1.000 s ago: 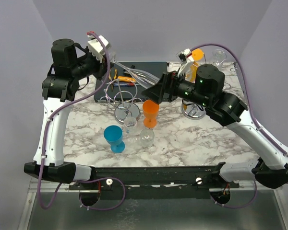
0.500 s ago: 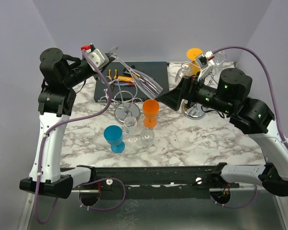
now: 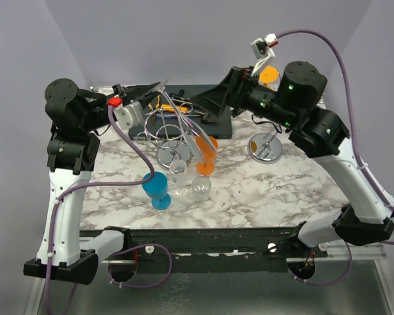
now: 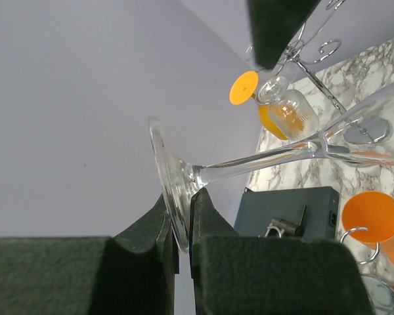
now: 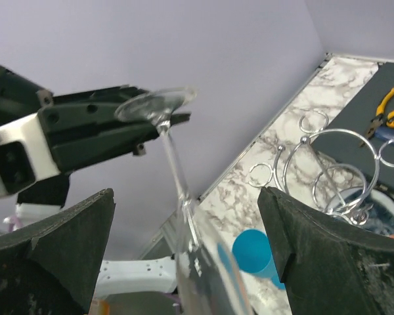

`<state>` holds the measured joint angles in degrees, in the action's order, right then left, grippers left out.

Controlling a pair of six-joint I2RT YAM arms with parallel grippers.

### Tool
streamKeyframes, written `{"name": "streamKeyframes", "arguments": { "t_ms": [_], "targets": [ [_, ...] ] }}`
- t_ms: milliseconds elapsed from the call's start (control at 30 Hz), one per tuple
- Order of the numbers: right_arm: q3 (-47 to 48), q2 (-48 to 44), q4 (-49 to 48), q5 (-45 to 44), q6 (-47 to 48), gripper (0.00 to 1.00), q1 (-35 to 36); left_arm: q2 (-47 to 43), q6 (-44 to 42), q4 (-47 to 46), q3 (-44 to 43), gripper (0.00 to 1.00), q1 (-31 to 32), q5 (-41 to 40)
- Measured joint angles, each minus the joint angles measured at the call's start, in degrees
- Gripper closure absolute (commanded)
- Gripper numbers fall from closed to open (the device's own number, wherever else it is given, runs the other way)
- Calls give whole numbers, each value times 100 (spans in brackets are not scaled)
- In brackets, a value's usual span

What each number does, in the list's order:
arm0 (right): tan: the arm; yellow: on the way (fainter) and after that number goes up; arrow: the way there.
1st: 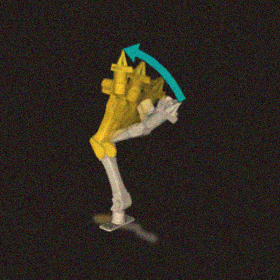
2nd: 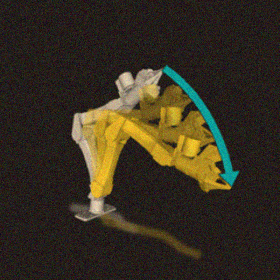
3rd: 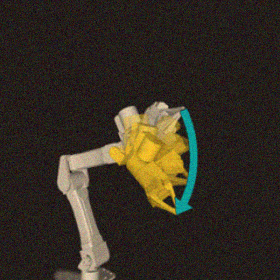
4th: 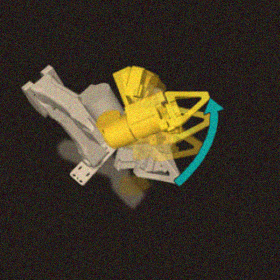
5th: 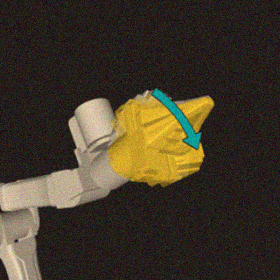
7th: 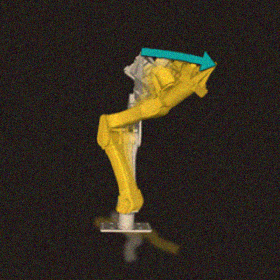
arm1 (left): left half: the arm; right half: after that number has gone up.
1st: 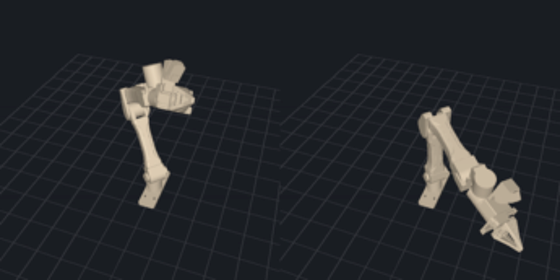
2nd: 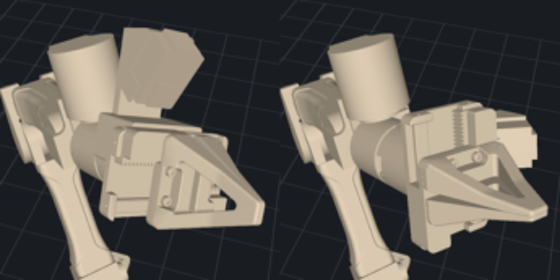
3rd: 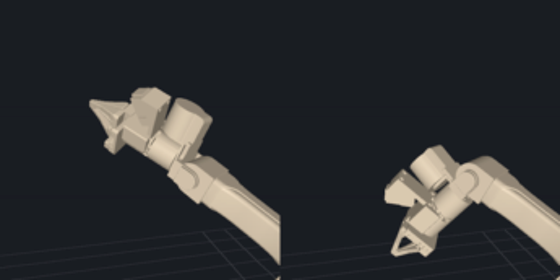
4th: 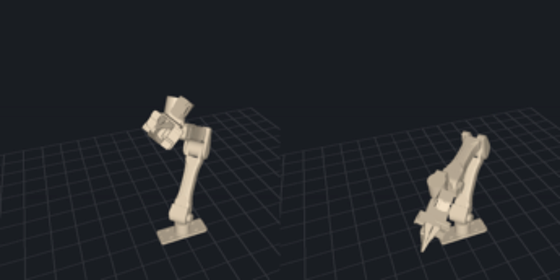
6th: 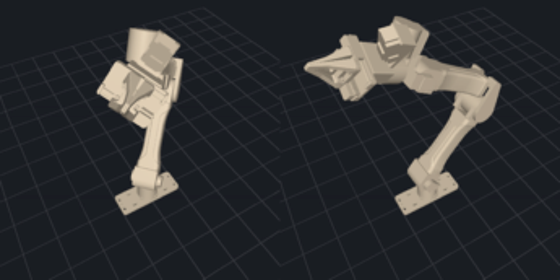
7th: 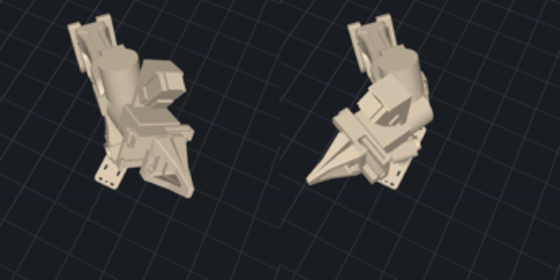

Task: Place the wine glass upside down on the wine glass rack
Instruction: Turn the wine glass upside down at the wine rack.

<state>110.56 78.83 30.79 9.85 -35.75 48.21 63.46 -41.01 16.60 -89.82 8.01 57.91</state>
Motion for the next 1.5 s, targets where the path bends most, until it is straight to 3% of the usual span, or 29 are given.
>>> {"name": "streamKeyframes", "arguments": {
  "t_ms": [233, 467, 500, 633, 900, 1167, 1200, 1233, 1267, 1300, 1367, 1400, 1500],
  "targets": [
    [824, 968, 125, 590, 874, 0, -131, -203, -581, -92, 168, 100, 0, 286],
    [59, 933, 236, 2240, 1615, 0, -295, -304, -1305, -114, 468, 100, 0, 400],
    [-190, 946, 254, 2966, 1788, 0, -295, -308, -1622, -111, 577, 100, 0, 431],
    [-219, 949, 236, 3189, 1873, 1, -293, -321, -1797, -144, 608, 100, 0, 431],
    [-1021, 951, 168, 3410, 1921, 23, -306, -330, -2061, -214, 671, 100, 26, 433],
    [-1558, 804, -234, 3115, 1899, 67, -289, -310, -2044, -330, 695, 100, 20, 411],
    [-1646, 728, -304, 3047, 1884, 72, -291, -315, -2039, -348, 702, 97, 22, 413],
    [-1707, 669, -374, 2992, 1873, 77, -291, -317, -2028, -374, 702, 75, 26, 409],
    [-1784, 597, -452, 2918, 1862, 81, -291, -317, -2002, -407, 702, 62, 26, 407],
    [-1878, 516, -564, 2811, 1838, 86, -284, -317, -1987, -433, 704, 39, 28, 404],
    [-2017, 382, -741, 2623, 1773, 95, -275, -317, -1895, -514, 704, 11, 31, 402],
    [-2107, 299, -826, 2448, 1755, 99, -278, -317, -1832, -527, 704, 3, 33, 402],
    [-2304, 129, -990, 1856, 1744, 100, -284, -313, -1580, -627, 702, 1, 37, 396]
  ]
}}
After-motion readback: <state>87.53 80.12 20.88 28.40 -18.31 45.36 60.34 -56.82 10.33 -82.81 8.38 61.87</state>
